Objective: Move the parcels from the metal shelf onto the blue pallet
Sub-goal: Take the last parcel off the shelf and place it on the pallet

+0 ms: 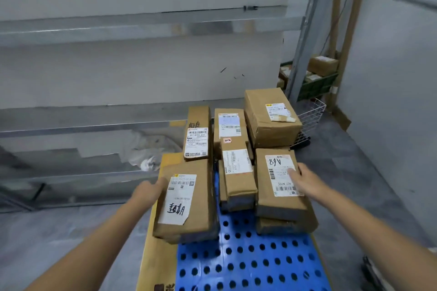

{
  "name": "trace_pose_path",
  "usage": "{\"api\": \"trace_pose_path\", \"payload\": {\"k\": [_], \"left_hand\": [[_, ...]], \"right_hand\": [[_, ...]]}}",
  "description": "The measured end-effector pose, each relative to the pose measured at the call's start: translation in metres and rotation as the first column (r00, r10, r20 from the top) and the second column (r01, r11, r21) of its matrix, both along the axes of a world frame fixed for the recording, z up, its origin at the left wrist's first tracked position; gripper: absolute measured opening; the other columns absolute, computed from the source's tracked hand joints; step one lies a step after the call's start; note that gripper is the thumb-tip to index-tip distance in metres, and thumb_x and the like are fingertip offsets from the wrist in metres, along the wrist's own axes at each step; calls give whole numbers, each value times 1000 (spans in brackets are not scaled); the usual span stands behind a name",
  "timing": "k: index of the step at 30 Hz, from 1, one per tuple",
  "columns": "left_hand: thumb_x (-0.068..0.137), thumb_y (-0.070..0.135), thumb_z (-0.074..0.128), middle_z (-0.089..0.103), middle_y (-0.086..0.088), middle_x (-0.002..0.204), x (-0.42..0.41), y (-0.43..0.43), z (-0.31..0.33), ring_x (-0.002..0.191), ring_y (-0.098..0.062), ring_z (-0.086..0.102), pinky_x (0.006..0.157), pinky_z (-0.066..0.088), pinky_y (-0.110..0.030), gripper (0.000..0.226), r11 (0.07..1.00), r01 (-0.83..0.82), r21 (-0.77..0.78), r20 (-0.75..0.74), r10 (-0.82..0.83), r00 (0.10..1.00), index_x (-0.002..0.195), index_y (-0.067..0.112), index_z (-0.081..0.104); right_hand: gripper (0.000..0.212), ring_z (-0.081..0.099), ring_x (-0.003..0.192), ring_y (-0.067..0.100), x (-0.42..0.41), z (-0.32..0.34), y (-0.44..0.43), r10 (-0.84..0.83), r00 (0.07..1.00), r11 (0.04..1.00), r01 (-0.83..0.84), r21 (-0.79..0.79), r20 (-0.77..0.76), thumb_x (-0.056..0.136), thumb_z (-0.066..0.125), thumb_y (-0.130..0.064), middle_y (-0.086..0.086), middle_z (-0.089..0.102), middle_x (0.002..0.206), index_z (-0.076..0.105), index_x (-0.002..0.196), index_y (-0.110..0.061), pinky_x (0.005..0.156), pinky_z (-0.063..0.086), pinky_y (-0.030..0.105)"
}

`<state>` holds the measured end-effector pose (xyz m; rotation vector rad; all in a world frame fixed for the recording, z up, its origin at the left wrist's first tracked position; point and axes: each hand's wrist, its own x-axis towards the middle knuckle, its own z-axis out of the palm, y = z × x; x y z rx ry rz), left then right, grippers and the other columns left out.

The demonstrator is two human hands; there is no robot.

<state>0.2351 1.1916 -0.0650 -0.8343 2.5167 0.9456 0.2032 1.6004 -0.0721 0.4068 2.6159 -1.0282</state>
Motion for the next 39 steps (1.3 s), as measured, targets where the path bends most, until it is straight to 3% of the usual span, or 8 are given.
{"api": "trace_pose_path", "payload": {"k": [3,9,12,15,20,24,32,39], "left_hand": [[96,52,47,66,-18,113,8,27,-17,99,-32,62,90,50,-41,53,985,-21,170,-73,33,997,106,2,63],[97,52,45,60,-15,112,-5,65,-11,93,-28,53,74,39,-34,56,992,-7,125,-127,23,992,119,0,50],[99,49,41,58,-11,109,-4,65,-11,95,-26,54,74,40,-35,53,986,21,167,-96,-5,995,122,2,48],[99,49,41,60,-10,112,2,58,-13,99,-26,57,80,45,-36,51,978,25,208,-64,-12,998,125,5,46],[92,50,56,66,-7,113,9,46,-17,96,-25,67,89,53,-43,57,938,-64,340,-84,98,992,133,14,42],[86,53,64,67,-6,109,8,43,-17,91,-24,68,75,54,-37,61,906,-129,403,-95,181,979,129,13,47],[80,58,68,75,-12,97,2,30,-28,87,-31,73,86,57,-47,61,846,-113,522,6,129,992,117,10,57],[92,59,48,77,-9,91,0,13,-31,83,-29,74,82,56,-41,53,790,-142,596,34,152,988,109,13,68]], "right_hand": [[46,56,116,24,-2,0,5,22,1000,999,-21,-33,16,101,40,-39,6,58,132,40,141,-17,94,45,37],[43,58,95,15,-9,3,10,22,1000,997,-22,-68,3,101,40,-37,-1,61,120,39,142,-21,74,42,31],[44,59,99,17,-9,3,11,37,999,998,-37,-49,9,101,39,-37,0,60,124,37,143,-22,77,42,31],[46,58,106,20,-10,1,13,57,998,998,-56,-43,25,101,40,-38,3,60,126,35,142,-19,81,43,32],[48,60,93,14,-12,-1,14,63,997,998,-63,-11,49,98,43,-45,-3,60,109,39,136,-14,63,42,28],[48,61,93,14,-14,-6,16,43,997,999,-43,-2,70,98,43,-47,-1,62,108,42,130,-12,69,46,32],[59,57,82,5,-16,-12,15,-30,994,999,27,21,108,96,36,-58,-8,59,94,43,132,-12,59,39,26],[74,53,94,18,-24,-15,19,-74,996,997,73,9,41,95,22,-65,4,57,109,49,132,-7,75,37,34]]}}
